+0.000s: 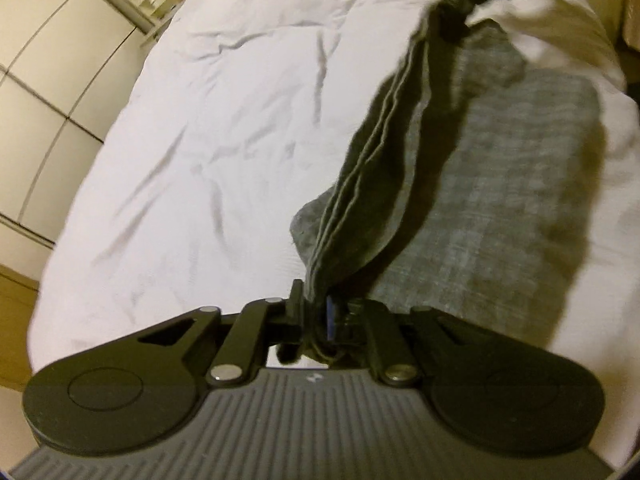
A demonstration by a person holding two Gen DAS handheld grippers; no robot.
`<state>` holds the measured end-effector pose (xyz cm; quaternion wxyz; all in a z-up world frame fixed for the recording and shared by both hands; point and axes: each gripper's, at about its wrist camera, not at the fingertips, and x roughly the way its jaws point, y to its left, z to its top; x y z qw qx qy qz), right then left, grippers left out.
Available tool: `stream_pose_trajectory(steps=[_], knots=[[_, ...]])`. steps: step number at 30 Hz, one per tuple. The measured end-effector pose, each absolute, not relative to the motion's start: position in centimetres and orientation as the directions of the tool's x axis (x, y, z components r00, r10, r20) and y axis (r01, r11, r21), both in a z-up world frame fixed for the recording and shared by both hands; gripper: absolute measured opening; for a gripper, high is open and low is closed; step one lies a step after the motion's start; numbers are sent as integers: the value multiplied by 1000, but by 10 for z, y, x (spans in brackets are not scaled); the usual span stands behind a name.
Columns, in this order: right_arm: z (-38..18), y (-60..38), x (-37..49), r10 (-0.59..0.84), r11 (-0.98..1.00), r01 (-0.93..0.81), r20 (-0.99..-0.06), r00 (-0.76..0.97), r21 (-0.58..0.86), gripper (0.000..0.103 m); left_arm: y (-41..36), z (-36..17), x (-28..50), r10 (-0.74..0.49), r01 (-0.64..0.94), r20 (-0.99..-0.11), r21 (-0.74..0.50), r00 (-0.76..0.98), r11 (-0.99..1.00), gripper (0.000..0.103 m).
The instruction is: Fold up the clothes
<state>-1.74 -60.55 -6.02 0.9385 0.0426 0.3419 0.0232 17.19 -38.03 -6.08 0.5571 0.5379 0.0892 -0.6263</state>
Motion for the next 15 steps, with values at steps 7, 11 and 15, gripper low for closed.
stream_pose_trajectory(steps=[7,11,15], knots=[[-105,-633,-4,45,962,150,-677,734,227,20,-389,-68,221,-636,911,-732,398,245,-108,42],[-96,-636,-27,-89,945,265,-630,772,191,26,-355,-55,227,-665,911,-670,411,330,38,39],[-81,-621,-46,-127,941,277,-554,822,195,28,-313,-38,206,-712,917,-622,390,326,79,40]])
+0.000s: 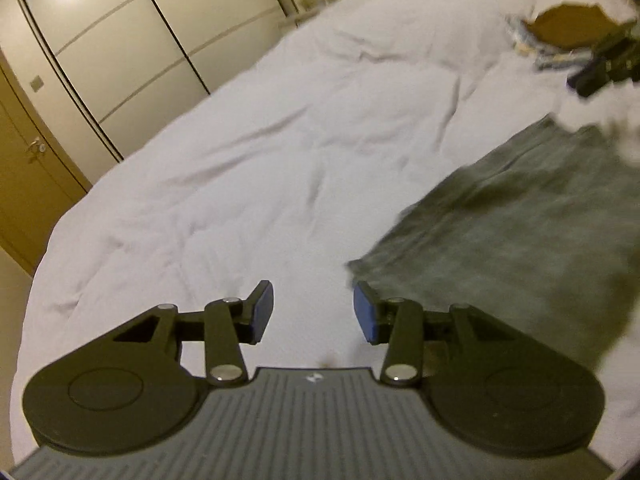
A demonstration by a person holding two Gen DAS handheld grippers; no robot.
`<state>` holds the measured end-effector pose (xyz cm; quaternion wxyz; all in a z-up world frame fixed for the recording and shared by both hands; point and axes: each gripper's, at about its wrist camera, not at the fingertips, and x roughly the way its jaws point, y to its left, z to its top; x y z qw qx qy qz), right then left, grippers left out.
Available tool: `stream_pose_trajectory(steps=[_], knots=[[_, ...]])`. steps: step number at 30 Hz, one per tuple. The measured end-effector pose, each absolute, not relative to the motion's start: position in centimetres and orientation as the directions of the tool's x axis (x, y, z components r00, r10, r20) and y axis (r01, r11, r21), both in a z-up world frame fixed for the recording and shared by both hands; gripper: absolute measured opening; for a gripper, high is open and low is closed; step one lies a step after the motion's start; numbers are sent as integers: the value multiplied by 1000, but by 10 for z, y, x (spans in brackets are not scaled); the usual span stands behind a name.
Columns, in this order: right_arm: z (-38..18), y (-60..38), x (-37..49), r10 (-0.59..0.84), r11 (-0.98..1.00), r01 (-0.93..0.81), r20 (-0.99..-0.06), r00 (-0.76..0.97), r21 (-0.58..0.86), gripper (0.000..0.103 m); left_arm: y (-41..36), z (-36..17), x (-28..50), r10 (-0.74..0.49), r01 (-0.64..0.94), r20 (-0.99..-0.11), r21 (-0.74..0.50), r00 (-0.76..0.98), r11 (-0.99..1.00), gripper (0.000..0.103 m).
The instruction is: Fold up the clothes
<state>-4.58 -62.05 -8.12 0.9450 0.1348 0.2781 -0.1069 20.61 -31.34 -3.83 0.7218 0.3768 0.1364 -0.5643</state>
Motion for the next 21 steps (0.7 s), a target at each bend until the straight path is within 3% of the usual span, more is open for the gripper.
stream_pose_trajectory(steps=[9,13,19,21], knots=[[-88,-524,-26,98,951,82,-544,833,297,27,-284,-57,141,-758,944,-603,327,249,50,43],[-110,-502,-12,54,981,76,-628,776,179,27,-290,-80,154,-739,947,-617,309,270,89,46],[-86,-484,-21,17,995,42,-558,830,94,28,-326,-105,154,-723,937,-630,341,284,71,46],[-93,-481,-12,48,996,6,-603,796,87,27,-329,-103,155,-721,939,-636,339,276,61,46]])
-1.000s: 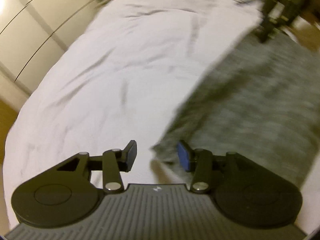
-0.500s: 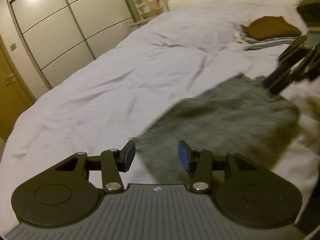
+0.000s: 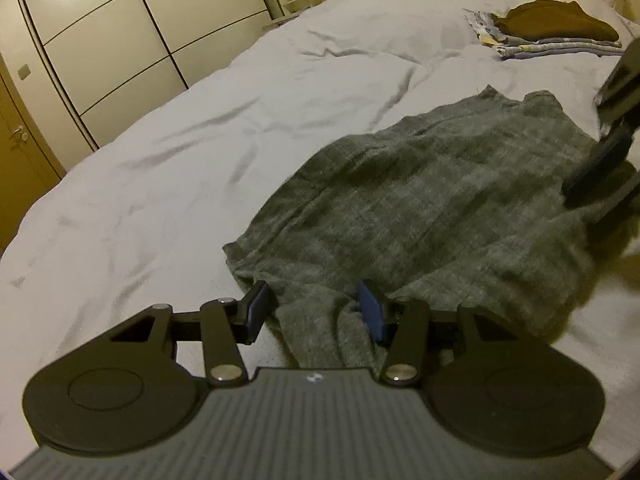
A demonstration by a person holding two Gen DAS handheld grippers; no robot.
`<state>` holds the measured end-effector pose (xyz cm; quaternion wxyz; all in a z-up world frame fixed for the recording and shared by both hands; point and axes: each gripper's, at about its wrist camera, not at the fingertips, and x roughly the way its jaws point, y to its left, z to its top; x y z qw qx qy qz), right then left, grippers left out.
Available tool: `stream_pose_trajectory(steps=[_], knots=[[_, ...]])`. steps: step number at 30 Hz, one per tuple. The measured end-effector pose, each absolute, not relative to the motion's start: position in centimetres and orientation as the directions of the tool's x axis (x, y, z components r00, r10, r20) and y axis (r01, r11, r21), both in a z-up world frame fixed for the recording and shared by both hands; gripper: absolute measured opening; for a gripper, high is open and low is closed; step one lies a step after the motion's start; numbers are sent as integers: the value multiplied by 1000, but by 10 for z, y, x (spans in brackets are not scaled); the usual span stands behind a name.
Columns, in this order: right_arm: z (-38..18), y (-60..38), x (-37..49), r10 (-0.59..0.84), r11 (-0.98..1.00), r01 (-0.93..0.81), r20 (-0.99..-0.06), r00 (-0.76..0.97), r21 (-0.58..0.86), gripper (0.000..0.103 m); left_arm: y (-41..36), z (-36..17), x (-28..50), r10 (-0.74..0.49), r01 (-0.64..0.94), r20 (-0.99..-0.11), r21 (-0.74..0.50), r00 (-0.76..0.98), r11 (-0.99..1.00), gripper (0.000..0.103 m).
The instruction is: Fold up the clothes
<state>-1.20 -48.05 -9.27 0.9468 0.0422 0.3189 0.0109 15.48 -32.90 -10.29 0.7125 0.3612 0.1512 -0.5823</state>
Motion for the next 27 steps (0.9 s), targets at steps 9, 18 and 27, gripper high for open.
stream_pose_trajectory(steps=[9,18,27], knots=[[-74,-507,20,15,1000,-6,-581,814,18,27,-336,-62,163,-777,955,-592,294,214,39,38],[-104,-547,76,-52,998,64,-647,761,-4,23,-383,-97,196,-736,971,-648,233,195,52,39],[-109,-555,54,-102,990,141,-642,760,9,24,-384,-90,188,-703,957,-666,281,251,75,39]])
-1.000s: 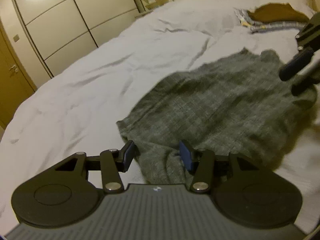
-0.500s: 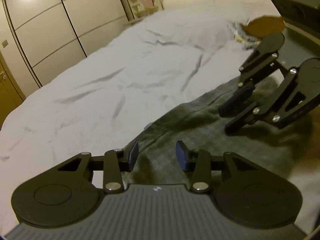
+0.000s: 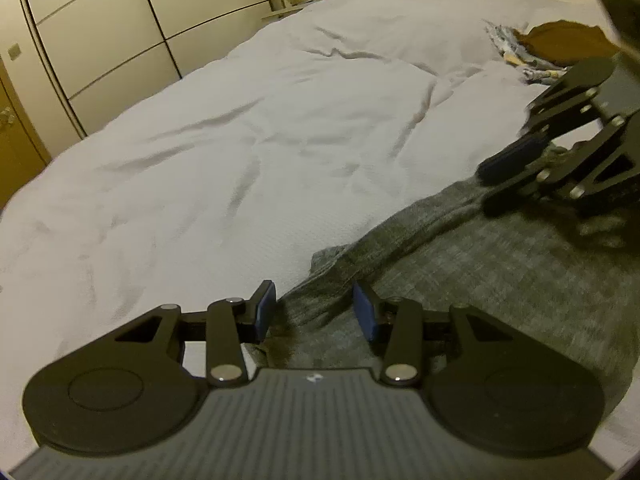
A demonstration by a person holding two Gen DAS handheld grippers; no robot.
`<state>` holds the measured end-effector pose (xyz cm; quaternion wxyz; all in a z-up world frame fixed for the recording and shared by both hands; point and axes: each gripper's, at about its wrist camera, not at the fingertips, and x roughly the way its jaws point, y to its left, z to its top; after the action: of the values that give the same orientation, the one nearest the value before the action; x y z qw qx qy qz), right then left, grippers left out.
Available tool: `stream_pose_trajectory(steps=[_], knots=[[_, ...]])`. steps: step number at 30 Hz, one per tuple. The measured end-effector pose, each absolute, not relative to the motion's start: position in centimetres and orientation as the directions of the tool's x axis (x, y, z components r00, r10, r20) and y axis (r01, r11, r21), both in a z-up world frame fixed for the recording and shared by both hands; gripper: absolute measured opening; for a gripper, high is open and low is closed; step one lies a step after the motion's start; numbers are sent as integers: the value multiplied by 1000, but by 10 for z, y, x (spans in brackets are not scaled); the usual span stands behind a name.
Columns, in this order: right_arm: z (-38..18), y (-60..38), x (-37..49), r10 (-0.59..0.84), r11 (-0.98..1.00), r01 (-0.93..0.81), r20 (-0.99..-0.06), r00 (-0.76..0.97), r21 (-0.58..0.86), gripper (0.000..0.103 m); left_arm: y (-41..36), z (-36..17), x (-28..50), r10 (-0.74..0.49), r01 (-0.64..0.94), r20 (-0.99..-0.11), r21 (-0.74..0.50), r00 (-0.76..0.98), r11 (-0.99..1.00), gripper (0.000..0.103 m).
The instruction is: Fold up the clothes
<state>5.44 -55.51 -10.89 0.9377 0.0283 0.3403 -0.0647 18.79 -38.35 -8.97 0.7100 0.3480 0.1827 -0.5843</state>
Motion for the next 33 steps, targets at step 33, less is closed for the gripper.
stream_pose_trajectory(steps=[33], knots=[[-99,-507,-16,-96,989,150,-695,712,18,31,-342,-50,114,-603,856,-666,514,440,57,39]])
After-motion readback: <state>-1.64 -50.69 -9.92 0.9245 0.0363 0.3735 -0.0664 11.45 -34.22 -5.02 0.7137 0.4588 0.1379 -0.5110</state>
